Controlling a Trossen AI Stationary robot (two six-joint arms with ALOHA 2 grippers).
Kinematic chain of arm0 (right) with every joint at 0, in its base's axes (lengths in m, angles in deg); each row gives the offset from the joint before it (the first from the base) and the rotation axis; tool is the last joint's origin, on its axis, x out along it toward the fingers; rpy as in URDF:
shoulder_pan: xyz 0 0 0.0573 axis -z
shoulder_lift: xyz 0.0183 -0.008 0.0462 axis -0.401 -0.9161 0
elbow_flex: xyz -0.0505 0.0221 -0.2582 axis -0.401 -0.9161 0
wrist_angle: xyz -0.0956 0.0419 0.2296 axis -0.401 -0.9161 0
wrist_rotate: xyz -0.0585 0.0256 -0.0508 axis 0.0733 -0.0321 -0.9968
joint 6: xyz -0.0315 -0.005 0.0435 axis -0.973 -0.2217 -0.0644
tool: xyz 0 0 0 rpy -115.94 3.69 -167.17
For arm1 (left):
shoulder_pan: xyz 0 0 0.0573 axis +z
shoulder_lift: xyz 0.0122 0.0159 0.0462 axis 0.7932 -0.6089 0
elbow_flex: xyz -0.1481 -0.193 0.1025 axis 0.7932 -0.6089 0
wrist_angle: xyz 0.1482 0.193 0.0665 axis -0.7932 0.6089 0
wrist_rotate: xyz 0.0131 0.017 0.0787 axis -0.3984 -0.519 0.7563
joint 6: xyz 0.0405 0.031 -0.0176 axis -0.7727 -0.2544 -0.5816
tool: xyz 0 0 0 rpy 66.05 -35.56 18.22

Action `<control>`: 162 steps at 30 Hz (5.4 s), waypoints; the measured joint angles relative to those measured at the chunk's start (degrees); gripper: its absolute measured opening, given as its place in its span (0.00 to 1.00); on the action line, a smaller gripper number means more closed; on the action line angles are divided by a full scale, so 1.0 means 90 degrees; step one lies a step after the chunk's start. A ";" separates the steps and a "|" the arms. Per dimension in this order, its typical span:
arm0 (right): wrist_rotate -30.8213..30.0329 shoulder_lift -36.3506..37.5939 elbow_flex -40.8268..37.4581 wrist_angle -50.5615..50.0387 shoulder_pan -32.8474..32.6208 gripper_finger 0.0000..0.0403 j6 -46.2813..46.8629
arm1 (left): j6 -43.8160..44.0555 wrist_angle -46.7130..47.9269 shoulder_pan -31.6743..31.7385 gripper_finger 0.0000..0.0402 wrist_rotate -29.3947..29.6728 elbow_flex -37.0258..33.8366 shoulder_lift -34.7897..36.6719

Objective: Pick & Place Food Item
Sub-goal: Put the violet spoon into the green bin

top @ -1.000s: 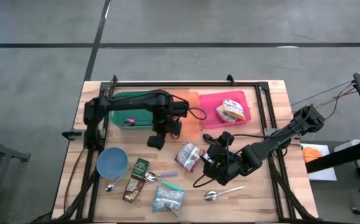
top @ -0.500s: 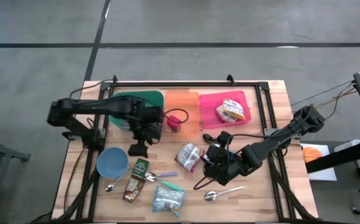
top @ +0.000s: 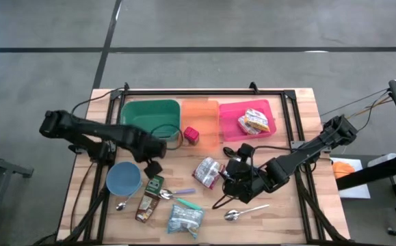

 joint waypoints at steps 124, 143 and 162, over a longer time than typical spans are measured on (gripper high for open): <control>0.0371 -0.0002 0.0019 0.0231 -0.0017 0.91 -0.0761 | -0.3325 -0.3100 -0.1365 0.51 0.1197 0.0070 -0.3136; 0.0367 -0.0002 0.0019 0.0363 -0.0017 0.91 -0.0785 | -0.3303 -0.3852 -0.1333 0.01 0.0957 -0.0330 -0.3099; 0.0471 -0.0002 0.0019 0.0387 -0.0017 0.91 -0.0809 | -0.3174 -0.3457 -0.1330 0.00 0.1306 0.0003 -0.3025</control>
